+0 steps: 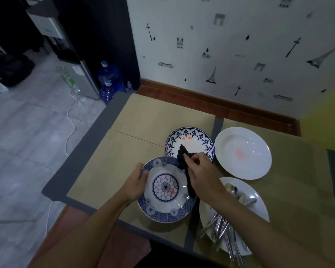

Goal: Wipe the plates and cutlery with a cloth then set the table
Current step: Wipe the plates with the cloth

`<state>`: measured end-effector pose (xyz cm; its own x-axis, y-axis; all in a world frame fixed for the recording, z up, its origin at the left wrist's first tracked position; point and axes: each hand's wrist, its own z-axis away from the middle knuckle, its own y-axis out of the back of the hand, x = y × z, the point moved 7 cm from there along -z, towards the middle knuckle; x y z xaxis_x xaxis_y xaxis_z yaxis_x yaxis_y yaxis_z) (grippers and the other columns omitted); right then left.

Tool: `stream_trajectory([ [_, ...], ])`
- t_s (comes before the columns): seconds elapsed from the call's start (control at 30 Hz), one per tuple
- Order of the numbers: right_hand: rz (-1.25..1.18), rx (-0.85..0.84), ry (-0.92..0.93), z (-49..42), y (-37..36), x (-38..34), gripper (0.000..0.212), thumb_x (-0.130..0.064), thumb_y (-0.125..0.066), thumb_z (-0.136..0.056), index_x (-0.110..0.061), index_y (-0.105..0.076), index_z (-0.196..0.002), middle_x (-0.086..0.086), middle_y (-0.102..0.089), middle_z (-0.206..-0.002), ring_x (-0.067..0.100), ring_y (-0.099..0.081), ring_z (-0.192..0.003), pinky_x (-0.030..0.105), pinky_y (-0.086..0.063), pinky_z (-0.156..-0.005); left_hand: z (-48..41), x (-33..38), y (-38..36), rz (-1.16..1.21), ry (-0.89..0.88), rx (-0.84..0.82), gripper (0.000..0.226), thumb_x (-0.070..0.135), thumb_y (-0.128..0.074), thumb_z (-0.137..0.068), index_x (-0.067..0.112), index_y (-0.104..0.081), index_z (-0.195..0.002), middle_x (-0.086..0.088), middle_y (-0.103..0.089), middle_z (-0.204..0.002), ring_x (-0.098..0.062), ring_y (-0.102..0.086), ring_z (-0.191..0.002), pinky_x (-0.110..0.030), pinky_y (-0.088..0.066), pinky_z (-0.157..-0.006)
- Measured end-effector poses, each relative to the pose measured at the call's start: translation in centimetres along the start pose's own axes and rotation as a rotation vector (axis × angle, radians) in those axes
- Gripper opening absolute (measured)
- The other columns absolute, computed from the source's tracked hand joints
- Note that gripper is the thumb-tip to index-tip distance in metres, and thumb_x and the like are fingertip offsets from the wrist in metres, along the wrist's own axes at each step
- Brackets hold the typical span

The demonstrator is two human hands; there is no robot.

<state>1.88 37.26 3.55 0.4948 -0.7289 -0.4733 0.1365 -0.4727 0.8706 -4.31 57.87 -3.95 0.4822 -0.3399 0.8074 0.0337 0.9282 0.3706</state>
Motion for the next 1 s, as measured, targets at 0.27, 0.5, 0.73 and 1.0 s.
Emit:
stream_trajectory([
  [0.27,-0.008,-0.044,0.034,-2.1,3.2,-2.1,0.044,-0.016,-0.055,-0.102,-0.003,-0.056,-0.144,0.017,-0.056,-0.117,0.033,-0.054,-0.108,0.044,-0.053,-0.091,0.1,8.3,0.9,0.119,-0.275,0.233,0.041,0.029,-0.035,-0.109,0.034,-0.037,-0.149,0.009,-0.051,-0.144,-0.008,-0.052,-0.128,-0.033,-0.045,-0.105],
  [0.5,0.304,-0.027,-0.033,-1.7,8.9,-1.2,0.05,-0.051,-0.044,-0.095,-0.03,-0.07,-0.132,0.007,-0.061,-0.125,0.032,-0.046,-0.119,0.047,-0.044,-0.097,1.9,15.8,-0.2,0.323,-0.361,0.467,0.035,0.023,-0.036,-0.109,0.028,-0.051,-0.14,0.019,-0.059,-0.125,0.004,-0.055,-0.115,-0.027,-0.046,-0.104],
  [0.73,-0.086,-0.143,0.027,1.2,9.8,-1.7,0.049,-0.03,-0.048,-0.102,-0.028,-0.052,-0.151,0.003,-0.042,-0.124,0.019,-0.035,-0.117,0.029,-0.039,-0.101,2.4,19.7,-3.0,0.411,-0.364,0.472,0.033,0.024,-0.035,-0.108,0.031,-0.055,-0.134,0.011,-0.063,-0.124,-0.005,-0.059,-0.116,-0.04,-0.05,-0.104],
  [1.0,0.352,0.286,-0.169,-1.6,15.3,5.4,0.03,-0.028,-0.076,-0.088,-0.031,-0.077,-0.118,0.004,-0.056,-0.084,0.029,-0.052,-0.08,0.037,-0.039,-0.07,2.9,21.6,-8.2,0.385,-0.363,0.388,0.042,0.041,-0.034,-0.103,0.032,-0.051,-0.14,0.009,-0.061,-0.133,-0.011,-0.058,-0.123,-0.046,-0.049,-0.105],
])
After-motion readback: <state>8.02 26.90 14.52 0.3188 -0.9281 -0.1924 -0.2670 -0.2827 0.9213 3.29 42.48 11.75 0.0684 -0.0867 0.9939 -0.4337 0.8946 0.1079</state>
